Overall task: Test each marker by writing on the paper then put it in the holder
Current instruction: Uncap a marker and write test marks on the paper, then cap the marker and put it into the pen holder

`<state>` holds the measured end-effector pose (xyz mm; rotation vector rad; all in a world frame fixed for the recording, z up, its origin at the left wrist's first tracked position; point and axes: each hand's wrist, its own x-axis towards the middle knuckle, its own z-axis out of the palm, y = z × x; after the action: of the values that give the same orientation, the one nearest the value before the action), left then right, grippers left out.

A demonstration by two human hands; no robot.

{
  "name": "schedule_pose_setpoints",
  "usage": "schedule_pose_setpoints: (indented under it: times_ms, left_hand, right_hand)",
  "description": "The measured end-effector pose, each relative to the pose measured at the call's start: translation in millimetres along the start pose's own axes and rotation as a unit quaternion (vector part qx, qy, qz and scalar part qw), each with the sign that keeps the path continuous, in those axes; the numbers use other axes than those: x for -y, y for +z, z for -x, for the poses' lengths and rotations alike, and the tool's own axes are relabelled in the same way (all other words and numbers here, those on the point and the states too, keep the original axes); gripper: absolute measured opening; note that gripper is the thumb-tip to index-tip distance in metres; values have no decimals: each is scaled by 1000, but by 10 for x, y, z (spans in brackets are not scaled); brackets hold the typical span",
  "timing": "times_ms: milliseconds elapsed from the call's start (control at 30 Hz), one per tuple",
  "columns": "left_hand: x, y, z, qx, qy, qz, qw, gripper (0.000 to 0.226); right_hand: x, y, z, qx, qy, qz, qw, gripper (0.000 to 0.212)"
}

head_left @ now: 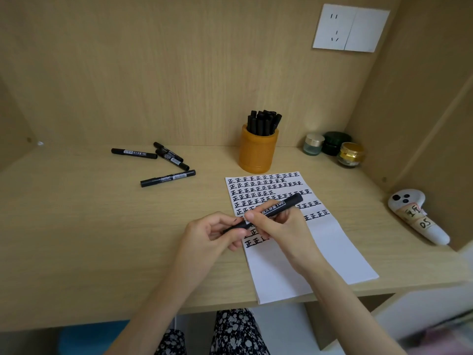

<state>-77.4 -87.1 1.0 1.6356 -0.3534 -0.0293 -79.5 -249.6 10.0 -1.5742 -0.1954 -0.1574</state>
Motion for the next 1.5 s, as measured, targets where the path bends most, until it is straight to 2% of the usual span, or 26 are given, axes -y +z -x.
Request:
schedule_pose_setpoints:
  times_ms: [267, 567, 633, 733, 800, 833, 933, 1000, 1067, 1200, 1267, 1400, 1500]
  left_hand:
    - [-11, -23, -37, -18, -27, 51, 998, 15]
    - [-96, -72, -170, -35, -26, 10, 999, 19]
    - [-129, -77, -226, -47, -21, 2, 999, 22]
    - [-173, -119, -333, -72, -2, -20, 997, 25]
    - [-210, -163, -404, -89, 13, -58, 994, 25]
    - [-239, -177, -436, -92, 21, -89, 992, 24]
    - [-335, -172, -570, -85, 51, -155, 983, 20]
    - [-412, -138, -680, -79, 77, -169, 979, 20]
    - [-483, -96, -807, -86, 100, -162, 978, 17]
    - [-583, -52, -1095, -106, 106, -116, 982, 28]
    - [-586, -53, -1270, -113, 99, -93, 984, 31]
    - [-484, -45, -1634, -131, 87, -120, 980, 22]
    - [-374, 1, -1852, -137, 76, -139, 978, 22]
  right_hand:
    - [59, 17, -47, 32, -6, -1, 999, 8]
    - [4, 8, -216, 27, 41, -16, 999, 15]
    - [55, 9, -269, 34, 45, -26, 998, 23]
    - [101, -47, -368, -30, 76, -14, 997, 60]
    - [102, -135, -420, -112, 37, 100, 988, 75]
    - [105, -178, -437, -133, -12, 173, 976, 73]
    - [117, -229, -529, -90, -164, 315, 930, 44]
    - [117, -209, -625, -49, -214, 352, 910, 25]
    - [149, -183, -717, -33, -215, 333, 918, 17]
    - [269, -189, -954, -64, -152, 229, 959, 15]
    - [326, -234, -1133, -90, -153, 199, 964, 24]
    - [478, -409, -1599, -122, -196, 170, 958, 59]
    - [545, -508, -1978, -150, -232, 182, 944, 59]
